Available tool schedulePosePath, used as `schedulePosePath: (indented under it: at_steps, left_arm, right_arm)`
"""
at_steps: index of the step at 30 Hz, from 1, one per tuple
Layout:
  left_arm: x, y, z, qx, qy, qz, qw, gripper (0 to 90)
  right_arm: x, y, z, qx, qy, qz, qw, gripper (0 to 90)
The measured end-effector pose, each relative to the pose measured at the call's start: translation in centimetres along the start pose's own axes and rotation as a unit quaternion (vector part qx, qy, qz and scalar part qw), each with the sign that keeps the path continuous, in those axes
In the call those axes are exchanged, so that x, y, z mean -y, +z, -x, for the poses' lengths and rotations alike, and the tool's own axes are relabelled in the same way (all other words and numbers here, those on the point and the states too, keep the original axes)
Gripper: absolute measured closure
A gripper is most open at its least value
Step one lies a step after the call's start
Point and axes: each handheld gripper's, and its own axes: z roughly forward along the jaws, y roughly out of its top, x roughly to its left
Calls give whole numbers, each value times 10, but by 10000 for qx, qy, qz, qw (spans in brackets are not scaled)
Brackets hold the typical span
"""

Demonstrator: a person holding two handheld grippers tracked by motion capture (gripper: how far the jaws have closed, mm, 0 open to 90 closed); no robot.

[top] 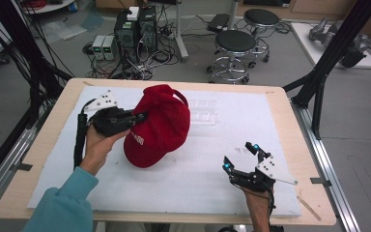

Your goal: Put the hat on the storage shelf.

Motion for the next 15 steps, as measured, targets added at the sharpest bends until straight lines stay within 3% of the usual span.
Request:
schedulePosePath:
  at_steps: [1,5,10,15]
  left_arm:
    - [-2,0,1,-5,-14,37,10000,870]
    - [-8,1,6,33,15,163,9999,870]
    - [-17,5,13,62,44,305,9995,870]
    - [-20,13,17,94,-6,366,9993,870]
  right_arm:
    - [-11,3,-6,-167,57,84,9998,103]
    - [-26,9,-16,-398,113,170,9990,103]
    - [-47,25,-35,-788,172,90,9967,103]
    - [-53,35,-48,-991,192,8,9949,104]
